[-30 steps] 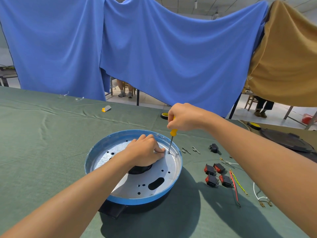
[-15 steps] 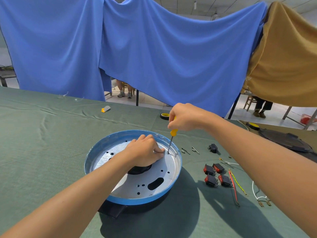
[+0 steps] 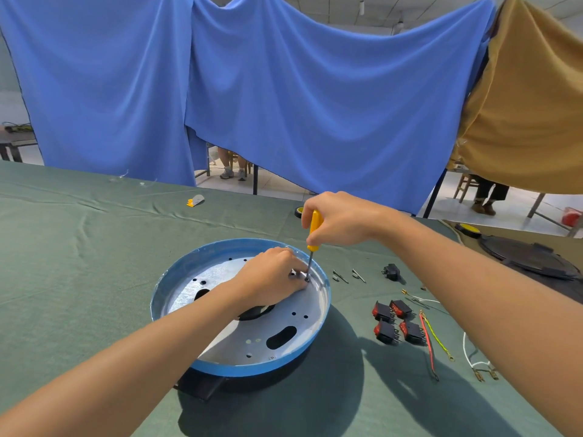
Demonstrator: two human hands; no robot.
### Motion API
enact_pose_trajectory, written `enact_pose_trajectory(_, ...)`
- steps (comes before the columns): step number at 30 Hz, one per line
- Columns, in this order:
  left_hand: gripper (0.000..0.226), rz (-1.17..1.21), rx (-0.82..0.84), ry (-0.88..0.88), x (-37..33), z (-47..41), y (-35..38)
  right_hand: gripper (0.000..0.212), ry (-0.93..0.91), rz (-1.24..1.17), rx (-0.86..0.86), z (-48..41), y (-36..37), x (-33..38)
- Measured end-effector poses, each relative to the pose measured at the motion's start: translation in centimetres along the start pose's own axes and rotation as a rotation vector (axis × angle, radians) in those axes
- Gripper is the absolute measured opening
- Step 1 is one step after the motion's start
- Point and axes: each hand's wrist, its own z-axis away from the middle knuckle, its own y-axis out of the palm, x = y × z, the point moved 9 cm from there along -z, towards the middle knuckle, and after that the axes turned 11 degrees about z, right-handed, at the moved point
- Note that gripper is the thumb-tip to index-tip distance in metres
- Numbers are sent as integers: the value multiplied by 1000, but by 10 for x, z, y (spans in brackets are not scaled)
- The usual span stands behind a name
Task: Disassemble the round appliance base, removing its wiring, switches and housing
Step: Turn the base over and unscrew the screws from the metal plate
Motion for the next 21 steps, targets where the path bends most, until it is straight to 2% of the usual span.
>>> enact_pose_trajectory(4,15,90,46,-4,-1,-3,0,10,-53,-84,-55,6,-8,-3)
enact_pose_trajectory(6,16,88,61,-14,-2,-5,-1,16,-28,-215,-132,12,-14,-12)
enact_pose_trajectory(10,14,82,47,-62,1,-7,-2,36,139,-693,-432,29,-14,-45)
enact_pose_trajectory(12,15,76,14,-60,1,-6,-2,31,258,-1007,-555,38,2,-65)
enact_pose_trajectory(14,17,44,-24,-34,-2,-4,-2,27,333,-1308,-588,42,24,-75)
enact_pose_trajectory(15,18,13,-37,-15,-4,-3,-1,26,353,-1377,-573,43,34,-77)
enact_pose_trajectory(21,27,-97,-33,28,-9,-3,5,22,346,-1010,-264,30,82,-64)
